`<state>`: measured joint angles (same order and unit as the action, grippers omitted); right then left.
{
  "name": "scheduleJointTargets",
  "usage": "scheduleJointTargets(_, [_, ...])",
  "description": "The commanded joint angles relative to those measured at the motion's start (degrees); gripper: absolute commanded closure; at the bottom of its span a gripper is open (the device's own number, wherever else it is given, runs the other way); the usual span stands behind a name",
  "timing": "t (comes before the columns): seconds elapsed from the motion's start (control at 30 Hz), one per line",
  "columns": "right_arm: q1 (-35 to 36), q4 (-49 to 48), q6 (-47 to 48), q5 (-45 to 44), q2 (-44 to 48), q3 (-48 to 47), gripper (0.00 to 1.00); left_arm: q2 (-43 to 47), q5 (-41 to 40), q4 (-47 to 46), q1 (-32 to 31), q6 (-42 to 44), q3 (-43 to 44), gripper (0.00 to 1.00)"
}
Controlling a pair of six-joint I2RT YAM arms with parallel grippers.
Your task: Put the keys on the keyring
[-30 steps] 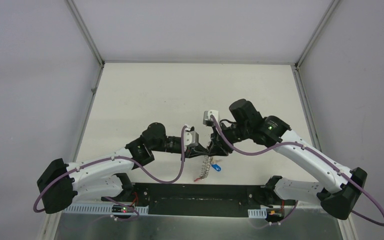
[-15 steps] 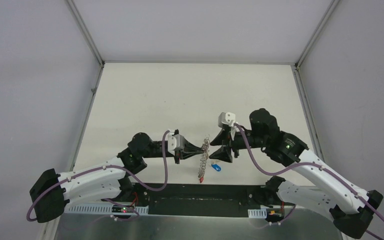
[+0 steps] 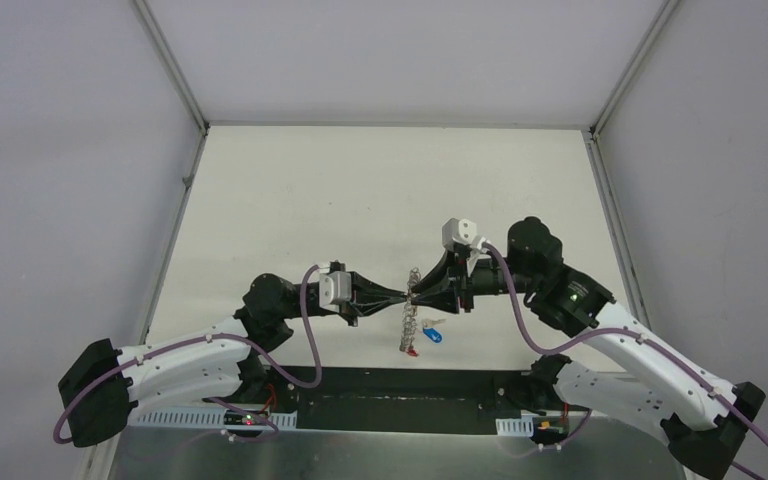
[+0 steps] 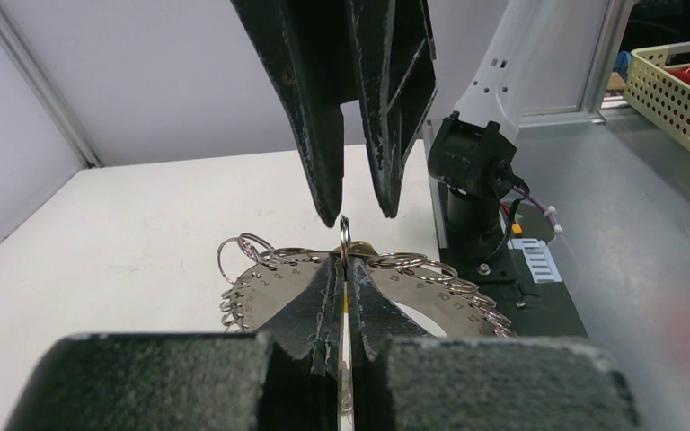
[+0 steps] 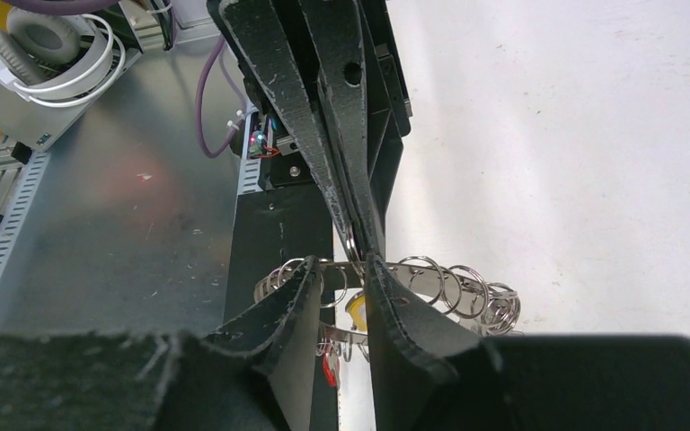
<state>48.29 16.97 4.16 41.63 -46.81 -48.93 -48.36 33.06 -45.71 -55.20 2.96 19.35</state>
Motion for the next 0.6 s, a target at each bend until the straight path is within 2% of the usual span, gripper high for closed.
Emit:
scheduleJointTargets(0.0, [0.27, -4.26, -1.06, 1.84, -1.2, -0.51, 0.73, 0.83, 0.24, -6.95, -0.69, -1.02, 0.34, 1.0])
scheduleJointTargets(0.2, [0.22, -4.37, -0.62, 1.53, -2.72, -0.12, 0.74, 0.89, 0.43, -7.21, -0.66, -1.08, 0.49, 1.0])
scheduleJointTargets(0.27, [0.22, -4.4, -0.66, 1.53, -3.01, -0.19, 0.82, 0.75, 0.42, -7.2, -0.64, -1.12, 0.51, 1.0])
scheduleJointTargets(0.37, [0.24, -4.4, -0.37, 1.78, -3.2, -0.53, 0.99, 0.75, 0.43, -6.99, -0.67, -1.2, 0.51, 1.0])
scheduleJointTargets(0.57, [0.22, -3.37, 0.66, 2.04, -2.95, -0.75, 1.0, 1.33, 0.04, -4.59, -0.68, -1.07, 0.81, 1.0])
